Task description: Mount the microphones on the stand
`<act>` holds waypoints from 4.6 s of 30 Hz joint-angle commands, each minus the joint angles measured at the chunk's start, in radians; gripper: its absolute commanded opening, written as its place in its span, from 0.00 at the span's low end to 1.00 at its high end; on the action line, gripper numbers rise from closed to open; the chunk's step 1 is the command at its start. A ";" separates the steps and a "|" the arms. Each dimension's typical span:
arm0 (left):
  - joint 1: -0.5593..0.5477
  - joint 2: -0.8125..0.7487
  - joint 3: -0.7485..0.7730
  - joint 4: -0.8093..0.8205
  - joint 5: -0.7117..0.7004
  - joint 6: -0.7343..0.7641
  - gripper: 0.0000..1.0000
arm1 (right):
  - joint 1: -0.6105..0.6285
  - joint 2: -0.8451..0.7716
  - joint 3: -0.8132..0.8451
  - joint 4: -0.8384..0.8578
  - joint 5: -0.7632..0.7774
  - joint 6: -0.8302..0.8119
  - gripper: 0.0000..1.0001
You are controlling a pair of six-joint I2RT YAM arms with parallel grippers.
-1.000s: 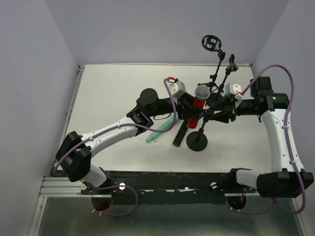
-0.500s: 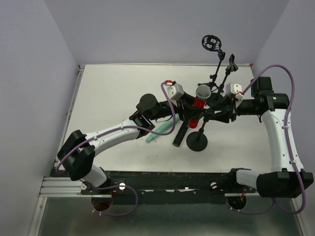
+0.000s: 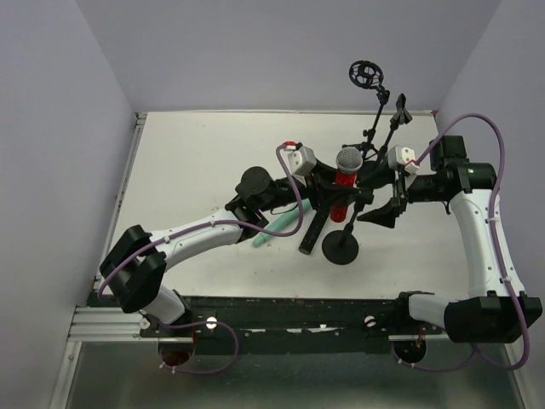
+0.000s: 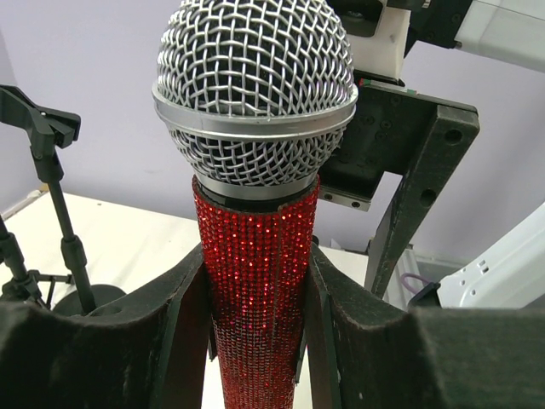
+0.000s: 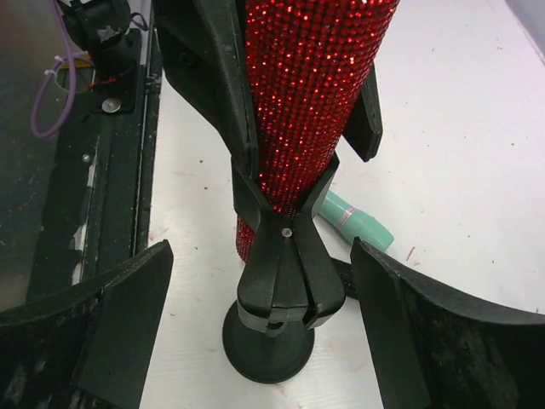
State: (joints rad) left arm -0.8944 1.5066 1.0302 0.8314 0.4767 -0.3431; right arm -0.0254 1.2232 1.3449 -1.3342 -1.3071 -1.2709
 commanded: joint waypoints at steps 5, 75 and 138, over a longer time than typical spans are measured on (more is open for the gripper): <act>-0.008 -0.075 -0.044 0.072 -0.082 -0.014 0.84 | 0.004 -0.019 -0.007 -0.054 -0.023 0.045 0.96; -0.313 0.310 -0.322 0.611 -0.673 0.279 0.64 | -0.242 -0.258 -0.510 0.653 0.201 0.657 0.97; -0.310 -0.486 -0.622 -0.284 -0.645 0.090 0.98 | -0.077 -0.151 -0.530 0.790 -0.049 0.627 0.46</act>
State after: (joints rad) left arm -1.2427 1.1007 0.4042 0.7147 -0.1894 -0.1932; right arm -0.1120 1.0752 0.8284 -0.5907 -1.3334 -0.6487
